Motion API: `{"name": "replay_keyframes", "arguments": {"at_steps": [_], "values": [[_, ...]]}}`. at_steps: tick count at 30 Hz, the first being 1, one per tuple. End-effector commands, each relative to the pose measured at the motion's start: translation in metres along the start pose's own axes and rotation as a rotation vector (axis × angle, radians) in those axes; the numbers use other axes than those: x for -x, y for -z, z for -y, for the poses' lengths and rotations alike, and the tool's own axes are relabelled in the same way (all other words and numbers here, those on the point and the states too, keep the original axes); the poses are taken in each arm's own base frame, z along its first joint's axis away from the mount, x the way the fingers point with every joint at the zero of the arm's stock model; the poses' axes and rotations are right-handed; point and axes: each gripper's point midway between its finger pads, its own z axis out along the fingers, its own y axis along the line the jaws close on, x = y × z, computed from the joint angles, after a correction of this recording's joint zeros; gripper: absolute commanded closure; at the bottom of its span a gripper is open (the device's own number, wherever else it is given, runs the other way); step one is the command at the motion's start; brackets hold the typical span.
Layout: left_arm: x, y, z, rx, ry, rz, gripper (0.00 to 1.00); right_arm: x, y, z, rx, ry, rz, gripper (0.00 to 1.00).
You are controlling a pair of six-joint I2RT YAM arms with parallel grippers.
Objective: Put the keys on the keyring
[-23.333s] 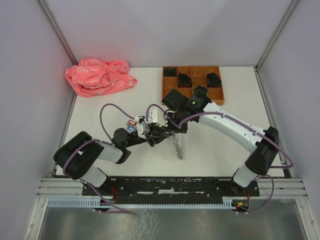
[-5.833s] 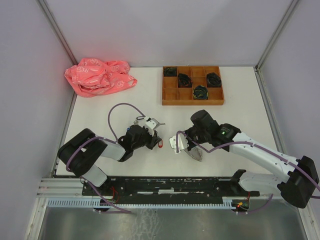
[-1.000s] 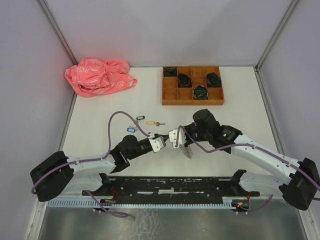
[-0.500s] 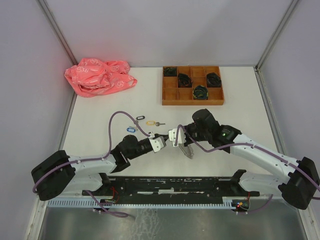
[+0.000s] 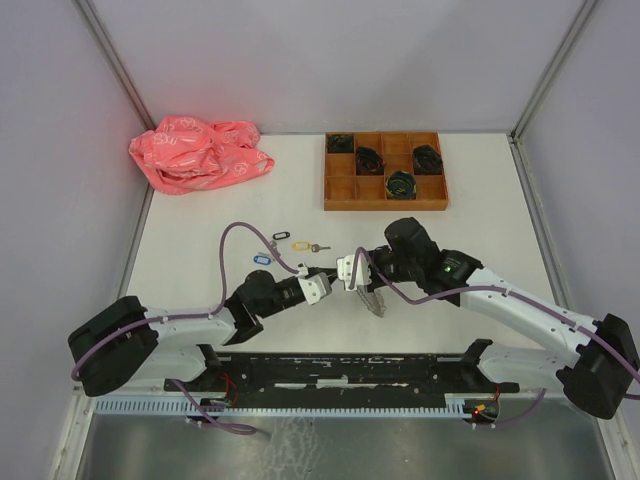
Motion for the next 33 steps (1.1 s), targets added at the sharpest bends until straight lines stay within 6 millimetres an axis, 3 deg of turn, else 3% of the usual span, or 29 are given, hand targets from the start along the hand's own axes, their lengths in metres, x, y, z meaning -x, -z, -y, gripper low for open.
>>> {"name": "replay_keyframes", "arguments": {"at_steps": [1, 12, 22, 33], "values": [[0.027, -0.005, -0.01, 0.035, 0.017, 0.088, 0.97, 0.03, 0.005, 0.017, -0.049, 0.037, 0.101, 0.99], [0.01, 0.003, -0.012, 0.044, 0.101, -0.04, 0.97, 0.029, 0.01, 0.014, -0.048, 0.096, 0.108, 0.99], [0.012, 0.005, -0.024, -0.006, 0.276, -0.044, 0.97, 0.033, 0.012, 0.011, -0.041, 0.119, 0.129, 0.99], [0.007, 0.0, -0.025, -0.04, 0.428, -0.069, 0.97, 0.051, 0.014, 0.02, -0.111, 0.066, 0.237, 0.99]]}}
